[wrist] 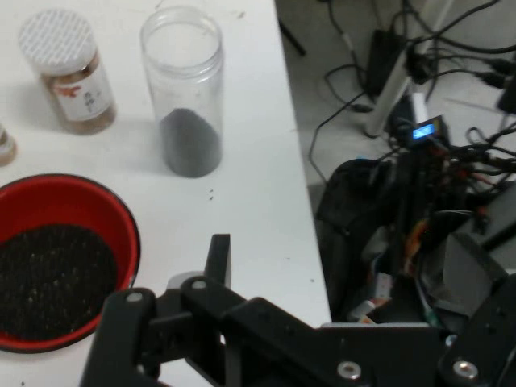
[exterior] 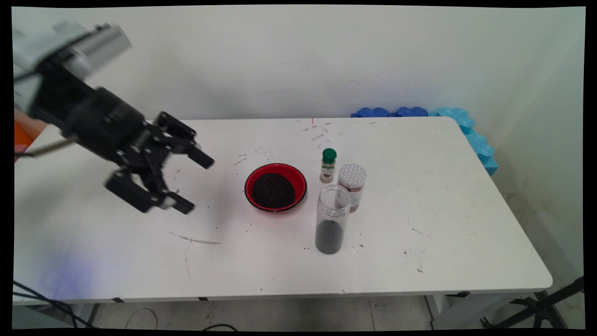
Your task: Pick up the black seasoning powder from the table
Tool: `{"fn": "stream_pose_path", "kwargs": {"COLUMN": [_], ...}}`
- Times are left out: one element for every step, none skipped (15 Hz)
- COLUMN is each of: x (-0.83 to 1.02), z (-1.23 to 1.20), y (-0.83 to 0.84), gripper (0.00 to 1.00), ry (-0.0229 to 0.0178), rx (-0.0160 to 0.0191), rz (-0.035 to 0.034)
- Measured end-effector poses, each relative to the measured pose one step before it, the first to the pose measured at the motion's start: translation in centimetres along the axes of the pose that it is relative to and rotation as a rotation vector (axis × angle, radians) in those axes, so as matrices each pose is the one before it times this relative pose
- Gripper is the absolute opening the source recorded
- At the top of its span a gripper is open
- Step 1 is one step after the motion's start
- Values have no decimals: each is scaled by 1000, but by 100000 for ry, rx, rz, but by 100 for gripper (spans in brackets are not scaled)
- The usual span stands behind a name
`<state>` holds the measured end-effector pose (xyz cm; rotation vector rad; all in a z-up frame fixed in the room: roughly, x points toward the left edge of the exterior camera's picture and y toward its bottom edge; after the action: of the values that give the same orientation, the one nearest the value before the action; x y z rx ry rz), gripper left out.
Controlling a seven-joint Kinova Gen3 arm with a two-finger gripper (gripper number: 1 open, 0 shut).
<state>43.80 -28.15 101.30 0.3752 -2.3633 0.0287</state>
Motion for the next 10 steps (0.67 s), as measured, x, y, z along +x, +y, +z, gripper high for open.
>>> {"fn": "stream_pose_path", "kwargs": {"x": [-216,-212,-176,-95,-50,-29,-21,11,-7,-24], "z": [961,1198,1187,1007,705,1057,1197,1191,971,645], "y": [-79,-109,-145,-144,-97,-154,-147,-155,-112,-56], "gripper": [100,100,100,100,100,100,100,100,100,100], "ry": [-180,-143,73,211,194,379,413,465,436,321], "rx": [1127,1299,1369,1114,723,917,907,732,590,318], "rz": [-799,-868,-1021,-904,-628,-967,-1115,-1002,-949,-648]}}
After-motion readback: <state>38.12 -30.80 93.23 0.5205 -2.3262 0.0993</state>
